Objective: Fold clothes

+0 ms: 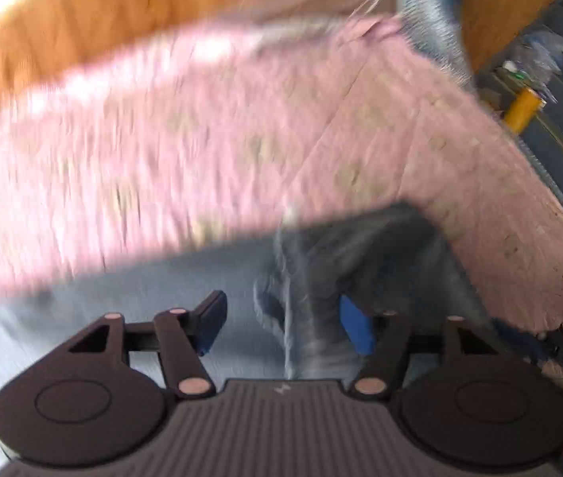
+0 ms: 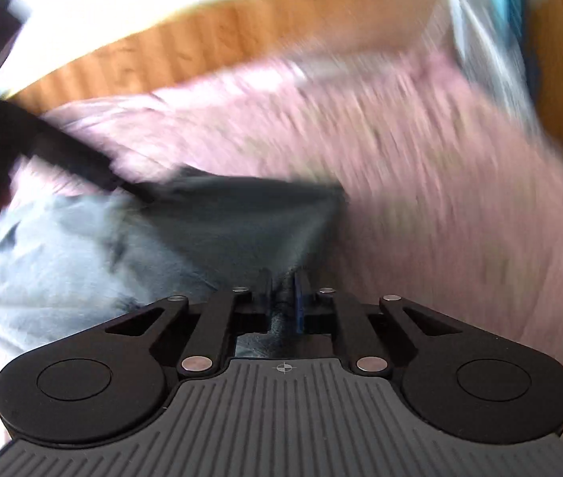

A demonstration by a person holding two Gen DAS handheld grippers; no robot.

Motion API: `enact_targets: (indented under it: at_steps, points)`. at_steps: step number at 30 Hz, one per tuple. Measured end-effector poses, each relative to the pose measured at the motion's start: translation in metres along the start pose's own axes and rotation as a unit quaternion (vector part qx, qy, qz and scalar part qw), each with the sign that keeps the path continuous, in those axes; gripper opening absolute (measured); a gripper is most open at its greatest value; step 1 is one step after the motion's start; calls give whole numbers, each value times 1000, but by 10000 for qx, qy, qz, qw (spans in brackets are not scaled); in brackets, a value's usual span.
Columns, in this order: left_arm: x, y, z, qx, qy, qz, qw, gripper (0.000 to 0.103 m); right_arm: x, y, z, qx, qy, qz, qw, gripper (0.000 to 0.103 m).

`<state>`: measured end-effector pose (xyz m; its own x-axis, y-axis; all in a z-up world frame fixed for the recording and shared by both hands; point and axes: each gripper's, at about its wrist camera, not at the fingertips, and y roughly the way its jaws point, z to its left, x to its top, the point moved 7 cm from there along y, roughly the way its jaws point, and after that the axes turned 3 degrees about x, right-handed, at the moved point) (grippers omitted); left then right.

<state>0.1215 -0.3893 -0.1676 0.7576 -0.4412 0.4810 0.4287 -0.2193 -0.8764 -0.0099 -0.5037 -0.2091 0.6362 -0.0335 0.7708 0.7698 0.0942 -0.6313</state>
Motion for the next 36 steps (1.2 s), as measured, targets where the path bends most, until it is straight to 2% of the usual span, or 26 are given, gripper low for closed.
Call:
enact_targets:
  at_steps: [2, 4, 9, 11, 13, 15, 17, 19, 20, 21, 22, 23, 25, 26, 27, 28, 30, 32, 33, 34, 35, 36]
  points:
    - [12, 1, -12, -86, 170, 171, 9997, 81, 6, -2, 19, -96, -462, -84, 9989, 8]
    - [8, 25, -17, -316, 31, 730, 9968, 81, 4, 6, 25, -228, -623, -1, 9978, 7]
    - [-20, 44, 15, -457, -664, 1167, 9899, 73, -12, 8, -21, -482, 223, 291, 9982, 5]
    - [-13, 36, 17, -573, -718, 977, 9910, 75, -14, 3, -32, -370, 343, 215, 9985, 2]
    - [2, 23, 11, -765, -587, 751, 9925, 80, -7, 0, -20, -146, 144, 96, 9997, 2]
    - [21, 18, -9, -1007, -323, 672, 9921, 89, 1, -2, -3, 101, -125, -26, 9999, 1]
    - [35, 24, -33, -1112, 28, 721, 9912, 89, 9, -4, 14, 347, -395, -148, 9985, 1]
    - [43, 35, -53, -967, 375, 743, 9918, 89, 8, -3, 16, 94, -331, -122, 9993, 3]
    - [47, 41, -62, -873, 546, 749, 9919, 89, 2, 0, 6, -98, -29, -59, 9999, 20]
    - [48, 44, -68, -844, 592, 764, 9917, 89, -7, 3, -10, -288, 437, 26, 9986, 48]
    - [48, 46, -73, -849, 576, 783, 9916, 89, -16, 6, -25, -478, 901, 111, 9947, 59]
    - [47, 49, -76, -887, 548, 802, 9913, 89, -23, 11, -33, -494, 1159, 213, 9918, 61]
    - [44, 51, -80, -951, 530, 879, 9902, 89, -34, 21, -37, -273, 1375, 438, 9891, 57]
    - [43, 53, -83, -966, 557, 923, 9895, 89, -40, 27, -39, -163, 1483, 551, 9873, 28]
    - [42, 56, -88, -961, 633, 970, 9886, 89, -45, 32, -41, -52, 1590, 663, 9850, 12]
    - [40, 58, -93, -951, 726, 1018, 9876, 89, -42, 30, -35, -27, 1436, 612, 9877, 11]
    - [37, 64, -101, -942, 888, 1112, 9853, 89, -24, 15, -11, -103, 744, 269, 9968, 9]
    - [33, 71, -107, -886, 1063, 1195, 9832, 89, -7, 1, 17, -171, 59, -54, 9998, 9]
    - [30, 73, -108, -841, 1190, 1218, 9818, 85, 1, -6, 33, -171, -244, -217, 9993, 9]
    - [27, 74, -107, -768, 1335, 1215, 9806, 75, 8, -11, 48, -150, -492, -355, 9980, 9]
    - [26, 71, -100, -726, 1308, 1159, 9819, 19, 12, -15, 62, -119, -677, -444, 9966, 9]
    - [26, 66, -90, -704, 1198, 1081, 9844, 9, 13, -15, 73, -101, -818, -491, 9954, 9]
